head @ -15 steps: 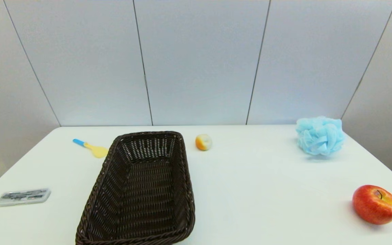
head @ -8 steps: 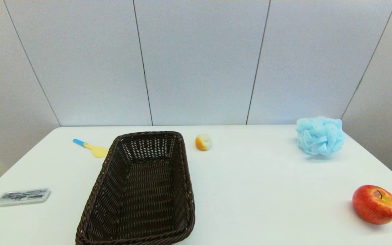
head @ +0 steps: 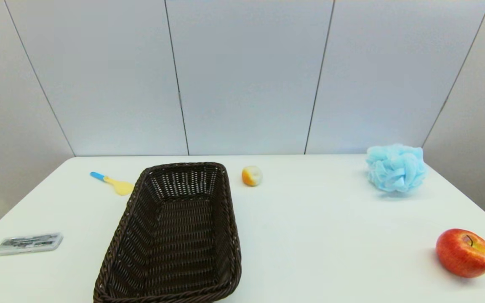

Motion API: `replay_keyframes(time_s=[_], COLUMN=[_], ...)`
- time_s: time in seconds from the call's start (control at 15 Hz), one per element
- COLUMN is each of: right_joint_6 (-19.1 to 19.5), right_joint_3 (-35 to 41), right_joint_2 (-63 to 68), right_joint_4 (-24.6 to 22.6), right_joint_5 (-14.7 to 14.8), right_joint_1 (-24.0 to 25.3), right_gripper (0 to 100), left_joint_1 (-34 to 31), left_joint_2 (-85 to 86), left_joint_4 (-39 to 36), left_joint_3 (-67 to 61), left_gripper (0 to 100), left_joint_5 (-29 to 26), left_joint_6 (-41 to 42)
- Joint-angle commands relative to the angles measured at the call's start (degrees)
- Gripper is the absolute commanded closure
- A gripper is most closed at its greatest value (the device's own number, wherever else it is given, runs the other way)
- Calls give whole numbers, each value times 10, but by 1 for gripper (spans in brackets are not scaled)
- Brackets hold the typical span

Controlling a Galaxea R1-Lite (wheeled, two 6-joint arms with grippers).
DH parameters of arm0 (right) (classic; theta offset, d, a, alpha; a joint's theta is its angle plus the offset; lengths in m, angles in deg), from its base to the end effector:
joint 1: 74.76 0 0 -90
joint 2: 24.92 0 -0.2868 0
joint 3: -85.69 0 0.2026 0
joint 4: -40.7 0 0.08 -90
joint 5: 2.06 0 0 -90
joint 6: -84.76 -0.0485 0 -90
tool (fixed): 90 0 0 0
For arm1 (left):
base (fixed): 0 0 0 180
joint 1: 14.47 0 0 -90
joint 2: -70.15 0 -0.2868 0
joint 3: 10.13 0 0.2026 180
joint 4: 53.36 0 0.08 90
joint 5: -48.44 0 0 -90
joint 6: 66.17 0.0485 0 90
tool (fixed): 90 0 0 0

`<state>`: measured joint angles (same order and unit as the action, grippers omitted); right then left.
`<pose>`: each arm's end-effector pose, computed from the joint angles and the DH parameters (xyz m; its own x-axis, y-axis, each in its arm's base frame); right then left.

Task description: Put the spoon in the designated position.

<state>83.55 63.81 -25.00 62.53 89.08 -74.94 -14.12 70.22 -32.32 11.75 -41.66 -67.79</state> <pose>0.0296 -0.0011 0.0757 0.9997 -0.0230 0.0023 0.0230 0.9995 0.0212 0.0296 -0.0003 0.0774 0.9998 -0.0079 0.0159 0.0083 0.9996 -0.0282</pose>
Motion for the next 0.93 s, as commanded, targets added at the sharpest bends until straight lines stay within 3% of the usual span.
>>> replay_keyframes(time_s=[0.07, 0.33, 0.93], right_joint_6=[0, 0, 0], right_joint_3=[0, 0, 0], right_joint_2=[1, 1, 1], right_joint_4=[0, 0, 0], right_joint_5=[0, 0, 0], right_joint_1=[0, 0, 0], right_gripper=[0, 0, 0], left_joint_1=[-1, -40, -83], left_joint_2=[-67, -351, -858], left_joint_4=[1, -115, -102], left_joint_3=[25, 165, 601], left_gripper=[0, 0, 0], left_joint_5=[5, 5, 47], left_joint_6=[1, 68, 94])
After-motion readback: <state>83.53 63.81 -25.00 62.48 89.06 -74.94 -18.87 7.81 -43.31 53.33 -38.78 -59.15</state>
